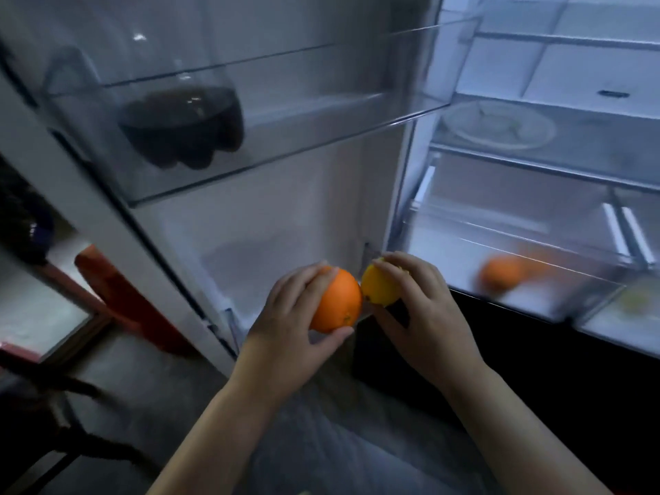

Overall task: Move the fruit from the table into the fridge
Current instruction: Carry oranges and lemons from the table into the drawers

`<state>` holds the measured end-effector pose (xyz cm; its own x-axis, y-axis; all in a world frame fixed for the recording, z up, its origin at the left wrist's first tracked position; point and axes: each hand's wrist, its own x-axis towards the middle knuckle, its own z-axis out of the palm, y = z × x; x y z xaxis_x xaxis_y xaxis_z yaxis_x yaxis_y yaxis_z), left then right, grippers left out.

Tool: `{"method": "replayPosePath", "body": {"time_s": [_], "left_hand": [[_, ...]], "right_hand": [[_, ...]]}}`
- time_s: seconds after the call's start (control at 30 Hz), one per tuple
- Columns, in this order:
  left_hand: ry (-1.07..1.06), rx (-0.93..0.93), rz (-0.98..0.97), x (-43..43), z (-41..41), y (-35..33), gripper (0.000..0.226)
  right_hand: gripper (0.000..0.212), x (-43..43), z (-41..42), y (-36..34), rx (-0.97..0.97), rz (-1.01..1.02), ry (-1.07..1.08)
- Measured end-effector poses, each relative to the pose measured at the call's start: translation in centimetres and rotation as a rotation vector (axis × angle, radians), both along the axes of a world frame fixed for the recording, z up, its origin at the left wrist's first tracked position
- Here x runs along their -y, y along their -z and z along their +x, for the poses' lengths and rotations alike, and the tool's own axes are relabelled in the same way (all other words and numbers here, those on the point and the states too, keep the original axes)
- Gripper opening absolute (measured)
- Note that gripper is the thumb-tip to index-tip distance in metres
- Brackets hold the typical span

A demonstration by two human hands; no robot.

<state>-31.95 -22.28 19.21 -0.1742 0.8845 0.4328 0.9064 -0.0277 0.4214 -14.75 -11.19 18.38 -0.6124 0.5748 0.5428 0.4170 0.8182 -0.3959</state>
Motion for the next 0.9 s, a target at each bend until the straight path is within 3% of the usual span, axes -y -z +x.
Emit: {"method": "replayPosePath", "body": {"time_s": [0.5, 0.9], "left_hand": [[0.326, -0.053, 0.033, -11.9, 17.0, -1.4, 0.072], [0.563, -0.140, -0.010, -22.5, 22.1, -2.2, 0.069]], "right_hand": [[0.052, -7.3, 19.9, -1.0, -0.007, 0.110, 0.245], [0.051, -13.6, 26.5, -0.5, -0.006, 0.070, 0.404]]}}
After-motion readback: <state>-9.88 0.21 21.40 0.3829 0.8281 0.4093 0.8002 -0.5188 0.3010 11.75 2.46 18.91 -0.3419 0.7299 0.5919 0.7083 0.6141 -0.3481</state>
